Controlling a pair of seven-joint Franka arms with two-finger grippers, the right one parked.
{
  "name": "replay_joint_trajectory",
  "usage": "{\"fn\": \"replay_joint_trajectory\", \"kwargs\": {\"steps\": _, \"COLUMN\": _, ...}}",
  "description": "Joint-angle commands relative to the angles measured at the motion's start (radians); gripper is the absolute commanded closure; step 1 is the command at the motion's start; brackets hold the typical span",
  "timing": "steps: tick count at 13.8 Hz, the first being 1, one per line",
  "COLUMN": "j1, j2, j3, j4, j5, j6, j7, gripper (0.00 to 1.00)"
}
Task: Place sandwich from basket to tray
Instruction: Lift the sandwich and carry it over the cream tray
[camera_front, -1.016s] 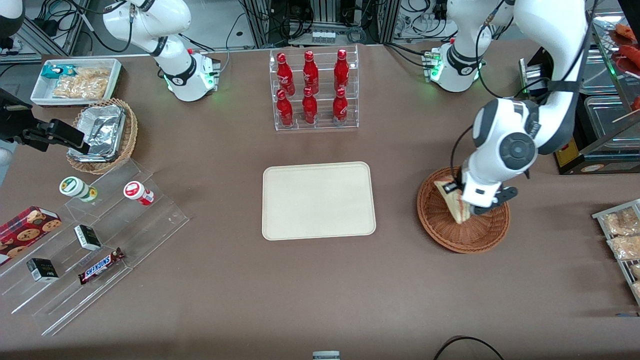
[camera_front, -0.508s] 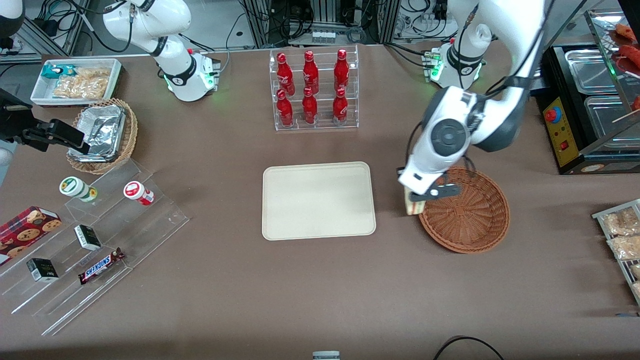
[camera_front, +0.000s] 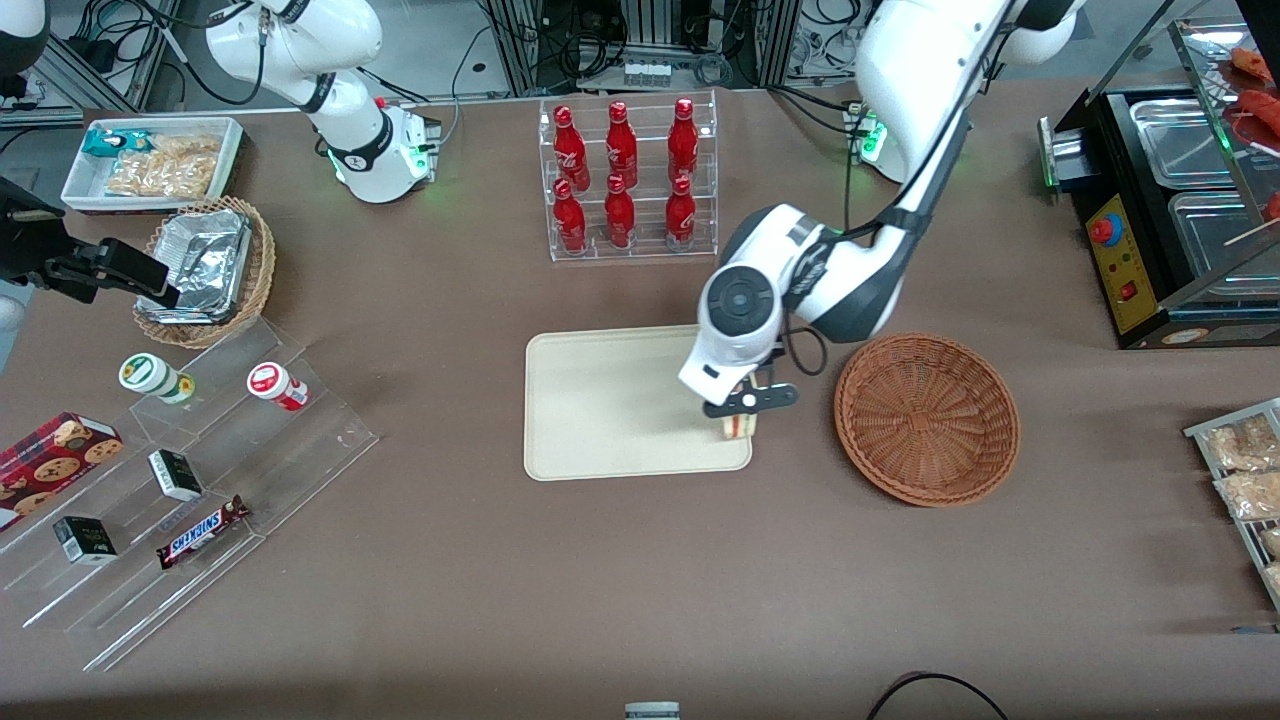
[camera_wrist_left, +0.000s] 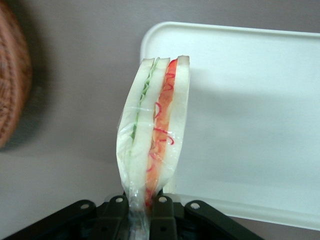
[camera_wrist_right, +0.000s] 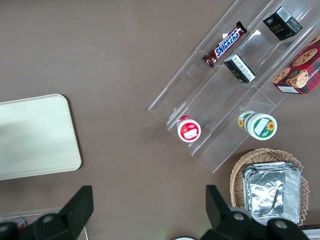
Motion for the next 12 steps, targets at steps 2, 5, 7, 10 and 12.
{"fn": "replay_joint_trajectory", "kwargs": {"steps": 2, "j1": -0.081, "j2": 0.125, "j3": 0.016, "j4": 0.180, "j5": 0.004, "j6": -0.042, "j7": -0.112, "gripper": 0.91}}
{"fn": "replay_joint_trajectory", "kwargs": {"steps": 5, "j1": -0.126, "j2": 0.178, "j3": 0.019, "j4": 0.245, "j5": 0.012, "j6": -0.044, "j7": -0.160, "gripper": 0.91}}
{"fn": "replay_joint_trajectory", "kwargs": {"steps": 7, "j1": -0.138, "j2": 0.208, "j3": 0.017, "j4": 0.277, "j5": 0.053, "j6": -0.044, "j7": -0.210, "gripper": 0.91}}
{"fn": "replay_joint_trajectory", "kwargs": {"steps": 10, "j1": -0.167, "j2": 0.246, "j3": 0.017, "j4": 0.321, "j5": 0.056, "j6": -0.045, "j7": -0.238, "gripper": 0.91}}
{"fn": "replay_joint_trajectory", "kwargs": {"steps": 12, "j1": -0.172, "j2": 0.267, "j3": 0.017, "j4": 0.348, "j5": 0.056, "j6": -0.045, "j7": -0.246, "gripper": 0.91}}
